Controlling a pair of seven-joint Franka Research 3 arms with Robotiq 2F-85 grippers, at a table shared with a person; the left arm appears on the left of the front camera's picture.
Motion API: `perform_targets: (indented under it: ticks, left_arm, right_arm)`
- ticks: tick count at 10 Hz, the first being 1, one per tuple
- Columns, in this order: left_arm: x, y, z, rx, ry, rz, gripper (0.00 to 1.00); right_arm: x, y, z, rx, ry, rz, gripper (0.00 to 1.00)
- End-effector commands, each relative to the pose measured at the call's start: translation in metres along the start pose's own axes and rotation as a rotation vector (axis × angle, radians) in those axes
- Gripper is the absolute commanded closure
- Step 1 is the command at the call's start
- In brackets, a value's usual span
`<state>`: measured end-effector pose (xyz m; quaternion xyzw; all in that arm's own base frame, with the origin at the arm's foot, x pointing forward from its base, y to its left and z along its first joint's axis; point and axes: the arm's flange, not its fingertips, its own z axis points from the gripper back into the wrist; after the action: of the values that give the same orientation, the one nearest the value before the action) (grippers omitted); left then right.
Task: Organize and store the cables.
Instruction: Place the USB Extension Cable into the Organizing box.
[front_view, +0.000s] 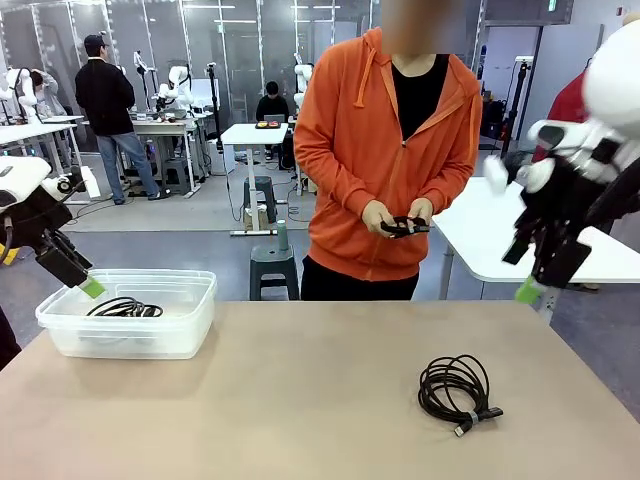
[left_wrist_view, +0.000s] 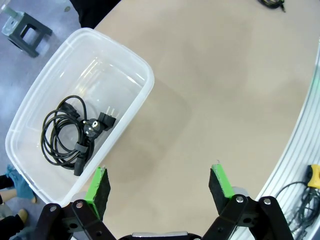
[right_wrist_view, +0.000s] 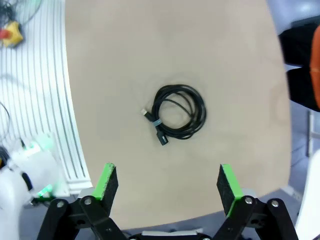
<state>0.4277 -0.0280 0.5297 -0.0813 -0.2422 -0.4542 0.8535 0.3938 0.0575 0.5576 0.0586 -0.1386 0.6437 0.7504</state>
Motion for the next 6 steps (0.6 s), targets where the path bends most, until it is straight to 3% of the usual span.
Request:
perform_targets:
  ticks: [1, 4, 6]
  left_arm:
    - [0.001, -0.001, 0.002, 0.010, 0.007, 0.009, 0.00]
    - [0.001, -0.001, 0.002, 0.010, 0.007, 0.009, 0.00]
    - [0.001, -0.001, 0.002, 0.010, 0.007, 0.009, 0.00]
  right_arm:
    - [-0.002, -0.021, -0.027, 0.081, 0.125, 0.176, 0.00]
    - [-0.001, -0.021, -0.080, 0.198, 0.179, 0.277, 0.00]
    - [-0.008, -0.018, -0.105, 0.245, 0.128, 0.324, 0.00]
